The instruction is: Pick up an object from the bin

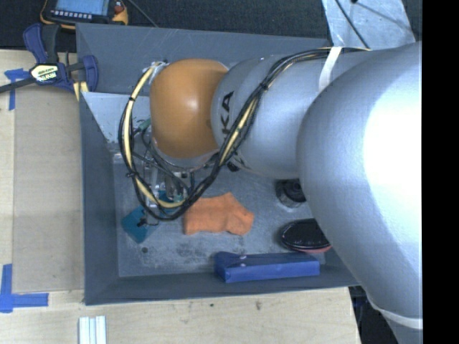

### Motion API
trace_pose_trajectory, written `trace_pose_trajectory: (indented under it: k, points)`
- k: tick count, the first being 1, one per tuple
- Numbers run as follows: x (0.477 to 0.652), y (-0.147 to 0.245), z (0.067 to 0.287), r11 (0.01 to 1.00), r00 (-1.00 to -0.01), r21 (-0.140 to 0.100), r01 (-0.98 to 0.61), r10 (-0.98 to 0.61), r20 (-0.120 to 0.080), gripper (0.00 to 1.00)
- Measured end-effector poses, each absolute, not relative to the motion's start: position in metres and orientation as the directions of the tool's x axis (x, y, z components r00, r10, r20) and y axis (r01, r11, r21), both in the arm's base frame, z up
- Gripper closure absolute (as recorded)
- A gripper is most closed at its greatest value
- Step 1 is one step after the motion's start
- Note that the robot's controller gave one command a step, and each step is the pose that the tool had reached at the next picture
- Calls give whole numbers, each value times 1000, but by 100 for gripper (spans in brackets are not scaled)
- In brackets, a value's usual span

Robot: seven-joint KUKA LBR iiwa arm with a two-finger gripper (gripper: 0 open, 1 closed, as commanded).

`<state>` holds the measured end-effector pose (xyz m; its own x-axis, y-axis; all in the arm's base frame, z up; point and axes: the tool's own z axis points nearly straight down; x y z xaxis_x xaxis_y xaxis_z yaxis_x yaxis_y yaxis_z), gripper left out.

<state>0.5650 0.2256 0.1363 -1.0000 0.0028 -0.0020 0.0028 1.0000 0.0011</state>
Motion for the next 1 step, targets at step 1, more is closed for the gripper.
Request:
trace_pose_trajectory:
  k: [1]
  points:
    - [565,226,136,1000,-1000,1,3,3,-2,0]
